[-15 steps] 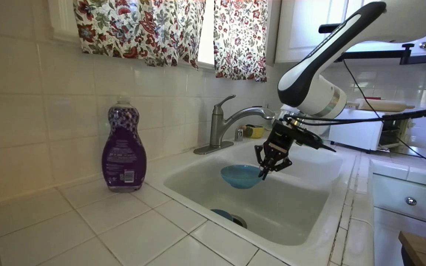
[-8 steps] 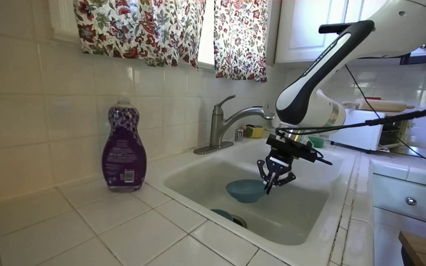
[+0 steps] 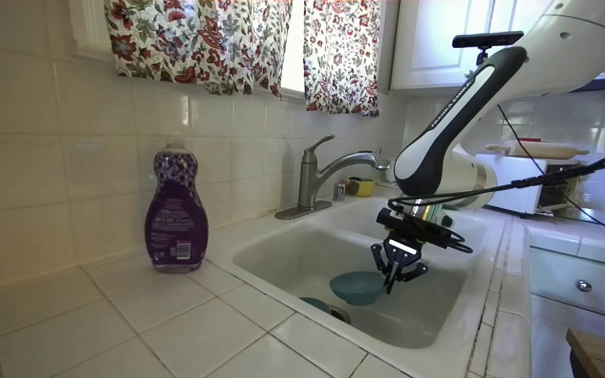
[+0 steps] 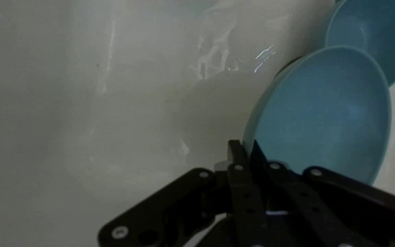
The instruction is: Put both the blue cup and bowl in the left sink
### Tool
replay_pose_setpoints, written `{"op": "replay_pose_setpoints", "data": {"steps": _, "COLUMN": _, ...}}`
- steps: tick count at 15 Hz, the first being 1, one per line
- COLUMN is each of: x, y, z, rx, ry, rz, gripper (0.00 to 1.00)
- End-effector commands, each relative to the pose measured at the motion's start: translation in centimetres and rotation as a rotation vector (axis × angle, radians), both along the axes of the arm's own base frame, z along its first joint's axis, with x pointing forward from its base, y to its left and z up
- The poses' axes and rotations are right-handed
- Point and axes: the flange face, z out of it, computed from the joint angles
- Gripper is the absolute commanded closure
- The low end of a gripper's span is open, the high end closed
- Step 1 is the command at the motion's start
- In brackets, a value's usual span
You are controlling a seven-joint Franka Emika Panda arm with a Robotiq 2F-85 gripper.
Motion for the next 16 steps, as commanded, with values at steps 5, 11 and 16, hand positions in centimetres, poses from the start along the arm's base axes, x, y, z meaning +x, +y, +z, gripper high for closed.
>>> {"op": "replay_pose_setpoints", "data": {"steps": 5, "x": -0.7, "y": 0.2, "z": -1.6, "rx": -0.003, "ry": 0.029, "rz": -0.006, "gripper": 0.94}}
{"op": "replay_pose_setpoints", "data": {"steps": 11, "x": -0.9, "y": 1.0, "z": -3.0, "rx": 0.0, "ry": 0.057, "rz": -0.014, "gripper": 0.99}}
{"op": "replay_pose_setpoints", "data": {"steps": 16, "x": -1.3, "y": 1.2, "z": -5.1, "rx": 0.008, "ry": 0.086, "rz": -0.013, "gripper": 0.99}}
